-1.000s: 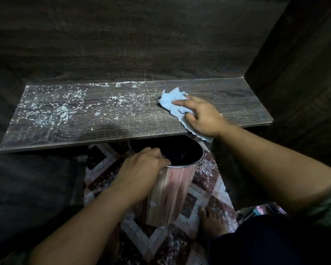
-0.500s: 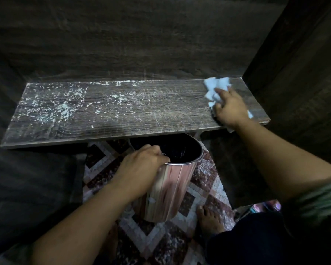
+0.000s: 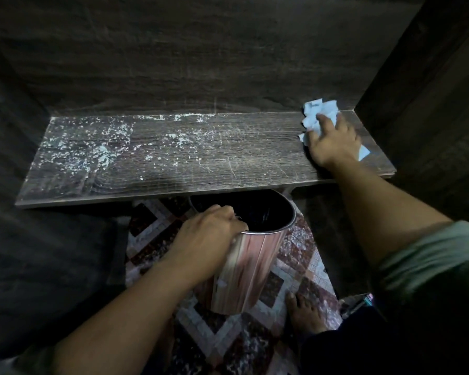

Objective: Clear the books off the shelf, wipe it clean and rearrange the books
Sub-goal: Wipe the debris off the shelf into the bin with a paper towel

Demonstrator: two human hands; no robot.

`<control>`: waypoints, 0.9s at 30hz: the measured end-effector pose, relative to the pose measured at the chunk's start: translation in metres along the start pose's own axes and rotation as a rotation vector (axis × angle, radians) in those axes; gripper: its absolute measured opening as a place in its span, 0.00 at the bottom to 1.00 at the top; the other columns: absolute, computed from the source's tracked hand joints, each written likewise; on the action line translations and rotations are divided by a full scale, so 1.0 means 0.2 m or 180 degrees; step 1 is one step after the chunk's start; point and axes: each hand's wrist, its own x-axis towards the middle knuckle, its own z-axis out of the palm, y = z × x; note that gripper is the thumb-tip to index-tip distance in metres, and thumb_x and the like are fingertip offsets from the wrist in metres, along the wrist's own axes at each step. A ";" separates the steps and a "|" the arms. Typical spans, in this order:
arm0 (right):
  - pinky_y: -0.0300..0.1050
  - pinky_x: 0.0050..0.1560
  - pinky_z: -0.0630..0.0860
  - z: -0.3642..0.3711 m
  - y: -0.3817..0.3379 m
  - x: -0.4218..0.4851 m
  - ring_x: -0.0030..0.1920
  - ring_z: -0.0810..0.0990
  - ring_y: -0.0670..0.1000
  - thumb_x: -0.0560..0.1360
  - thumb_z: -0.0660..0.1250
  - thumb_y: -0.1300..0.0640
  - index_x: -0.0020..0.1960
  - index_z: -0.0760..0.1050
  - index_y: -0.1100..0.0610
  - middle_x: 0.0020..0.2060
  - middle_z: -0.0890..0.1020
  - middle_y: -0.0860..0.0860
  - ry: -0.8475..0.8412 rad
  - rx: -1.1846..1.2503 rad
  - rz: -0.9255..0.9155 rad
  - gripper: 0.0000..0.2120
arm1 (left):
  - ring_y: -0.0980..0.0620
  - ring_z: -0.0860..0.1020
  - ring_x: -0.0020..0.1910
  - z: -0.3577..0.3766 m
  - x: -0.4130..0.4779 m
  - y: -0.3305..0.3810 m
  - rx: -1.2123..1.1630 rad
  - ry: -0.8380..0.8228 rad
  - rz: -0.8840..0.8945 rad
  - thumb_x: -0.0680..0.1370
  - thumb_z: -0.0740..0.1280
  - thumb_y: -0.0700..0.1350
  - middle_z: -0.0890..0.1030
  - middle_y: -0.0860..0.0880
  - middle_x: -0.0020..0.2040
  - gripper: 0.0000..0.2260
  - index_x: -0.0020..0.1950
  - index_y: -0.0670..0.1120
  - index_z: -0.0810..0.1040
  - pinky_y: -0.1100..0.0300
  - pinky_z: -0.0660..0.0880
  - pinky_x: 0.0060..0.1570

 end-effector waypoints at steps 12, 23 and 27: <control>0.54 0.59 0.67 0.02 -0.53 -0.14 0.62 0.71 0.62 0.69 0.62 0.55 0.66 0.75 0.48 0.65 0.73 0.57 0.0873 0.0700 -0.1675 0.24 | 0.48 0.73 0.51 -0.02 0.00 -0.01 -0.0069 -0.0111 -0.0128 0.75 0.67 0.43 0.74 0.51 0.47 0.11 0.56 0.52 0.80 0.53 0.76 0.43; 0.61 0.68 0.60 -0.01 -0.68 -0.01 0.69 0.62 0.58 0.77 0.61 0.49 0.72 0.66 0.42 0.69 0.64 0.55 -0.0380 -0.0158 -0.1863 0.24 | 0.49 0.74 0.49 -0.03 -0.02 -0.01 -0.0055 -0.0067 -0.0195 0.75 0.67 0.41 0.74 0.51 0.44 0.11 0.54 0.52 0.81 0.60 0.65 0.37; 0.56 0.67 0.65 -0.08 -0.72 -0.01 0.66 0.67 0.58 0.74 0.67 0.54 0.67 0.72 0.40 0.65 0.68 0.54 -0.0686 -0.0050 -0.1609 0.23 | 0.48 0.73 0.51 -0.02 -0.02 -0.01 -0.0117 -0.0110 -0.0194 0.76 0.65 0.41 0.74 0.51 0.47 0.12 0.57 0.52 0.80 0.59 0.69 0.41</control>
